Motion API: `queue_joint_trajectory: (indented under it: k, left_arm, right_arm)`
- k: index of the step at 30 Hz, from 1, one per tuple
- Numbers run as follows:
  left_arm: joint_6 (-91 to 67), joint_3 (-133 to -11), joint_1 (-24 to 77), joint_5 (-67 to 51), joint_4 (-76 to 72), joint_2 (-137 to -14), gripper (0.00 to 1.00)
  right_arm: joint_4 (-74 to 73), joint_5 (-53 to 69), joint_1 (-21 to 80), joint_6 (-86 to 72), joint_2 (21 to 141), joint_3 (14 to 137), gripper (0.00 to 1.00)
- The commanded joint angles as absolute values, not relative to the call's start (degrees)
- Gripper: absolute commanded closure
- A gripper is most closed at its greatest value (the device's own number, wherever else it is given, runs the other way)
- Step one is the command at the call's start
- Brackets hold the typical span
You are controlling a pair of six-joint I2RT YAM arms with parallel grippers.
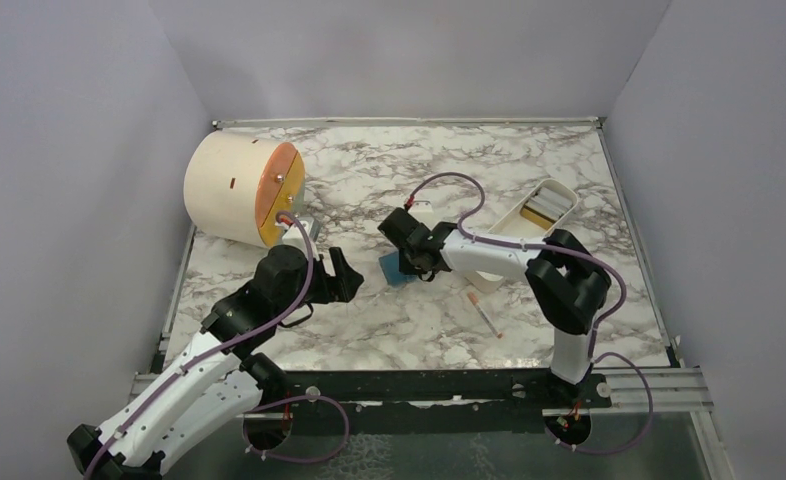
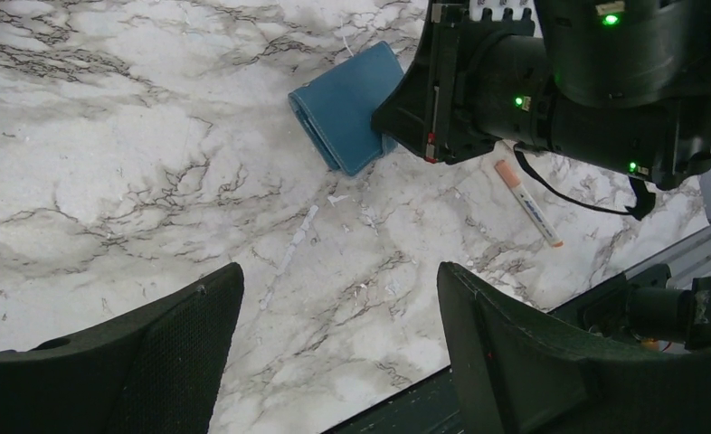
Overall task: Put the credit cards into the card holder
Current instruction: Open the card holder at the center of the board.
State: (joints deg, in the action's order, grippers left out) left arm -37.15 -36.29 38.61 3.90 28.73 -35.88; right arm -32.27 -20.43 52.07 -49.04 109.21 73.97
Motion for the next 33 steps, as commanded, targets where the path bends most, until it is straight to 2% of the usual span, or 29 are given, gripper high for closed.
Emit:
queue_joint_trajectory:
  k: [1, 7, 15, 20, 22, 28, 33]
  left_arm:
    - [-39.4, -36.0, 38.3, 3.5, 29.0, -37.6, 0.2]
    - [-41.9, -35.0, 38.3, 1.0, 28.9, -43.0, 0.25]
    - [-43.7, -33.7, 38.3, -0.7, 27.0, -45.4, 0.25]
    - [-44.3, -32.8, 38.3, -3.4, 23.4, -47.0, 0.24]
    - [-44.3, -31.4, 38.3, -5.6, 20.4, -47.4, 0.2]
    - [-47.0, -28.9, 37.6, -5.7, 15.3, -48.6, 0.18]
    - [-48.1, -28.5, 36.3, -5.8, 14.5, -50.4, 0.18]
  right_arm:
    - [-22.4, -19.8, 52.4, -35.2, 105.5, 67.4, 0.97]
    - [-13.0, -14.3, 52.3, -22.2, 100.0, 61.2, 0.99]
    - [0.3, -8.9, 52.4, -10.6, 88.8, 51.2, 0.99]
    - [6.3, -4.5, 52.4, -10.1, 82.9, 47.9, 0.99]
    - [8.6, -3.6, 52.4, -11.3, 82.1, 47.1, 0.99]
    - [11.6, 2.5, 52.4, -13.5, 84.7, 48.8, 0.99]
    - [10.0, 1.9, 52.4, -17.4, 84.5, 48.4, 0.99]
